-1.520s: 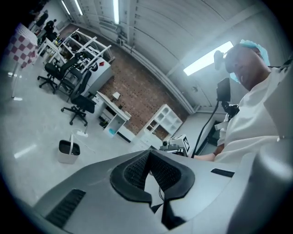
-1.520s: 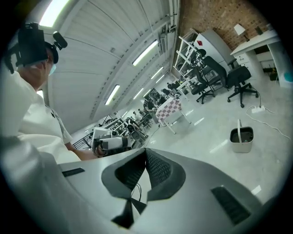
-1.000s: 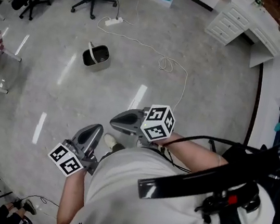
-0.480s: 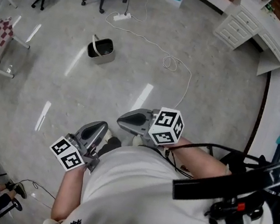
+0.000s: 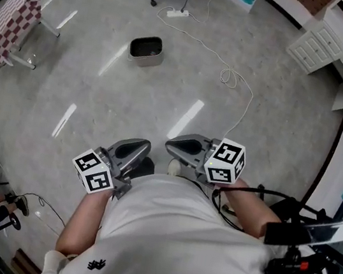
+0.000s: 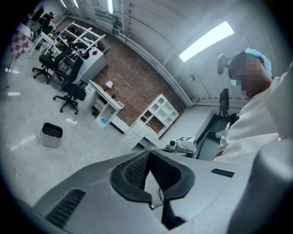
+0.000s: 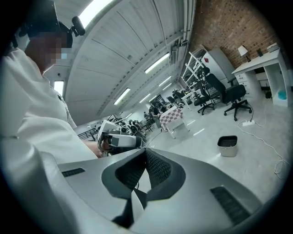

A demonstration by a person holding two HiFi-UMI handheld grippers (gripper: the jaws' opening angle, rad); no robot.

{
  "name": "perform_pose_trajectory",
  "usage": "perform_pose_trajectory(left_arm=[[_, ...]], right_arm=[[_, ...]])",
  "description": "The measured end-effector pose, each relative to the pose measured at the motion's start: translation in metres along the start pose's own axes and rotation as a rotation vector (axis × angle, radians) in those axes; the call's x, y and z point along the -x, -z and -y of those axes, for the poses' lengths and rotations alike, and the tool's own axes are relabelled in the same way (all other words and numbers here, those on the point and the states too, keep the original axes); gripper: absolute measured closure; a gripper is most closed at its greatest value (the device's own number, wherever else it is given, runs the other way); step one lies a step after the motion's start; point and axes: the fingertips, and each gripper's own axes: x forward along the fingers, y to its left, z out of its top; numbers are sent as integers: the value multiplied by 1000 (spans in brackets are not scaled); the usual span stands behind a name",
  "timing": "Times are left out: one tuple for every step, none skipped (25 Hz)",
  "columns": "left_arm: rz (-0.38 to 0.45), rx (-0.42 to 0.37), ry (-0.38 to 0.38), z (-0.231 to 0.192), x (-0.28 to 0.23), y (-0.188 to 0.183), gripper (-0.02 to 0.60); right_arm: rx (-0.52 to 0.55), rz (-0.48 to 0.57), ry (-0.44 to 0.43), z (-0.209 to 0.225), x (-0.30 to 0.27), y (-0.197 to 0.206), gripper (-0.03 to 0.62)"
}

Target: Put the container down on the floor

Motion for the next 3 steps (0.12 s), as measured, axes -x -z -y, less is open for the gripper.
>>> perform_pose_trajectory(left_arm=[[-2,3,3,1,-3,2,571],[-4,7,5,3,-5,5,571],[-6,10,7,5,-8,8,572]], right_arm=[[0,2,5,2,4,2,579],[0,4,10,3,7,4,579],[-1,7,15,5,11,6,579]])
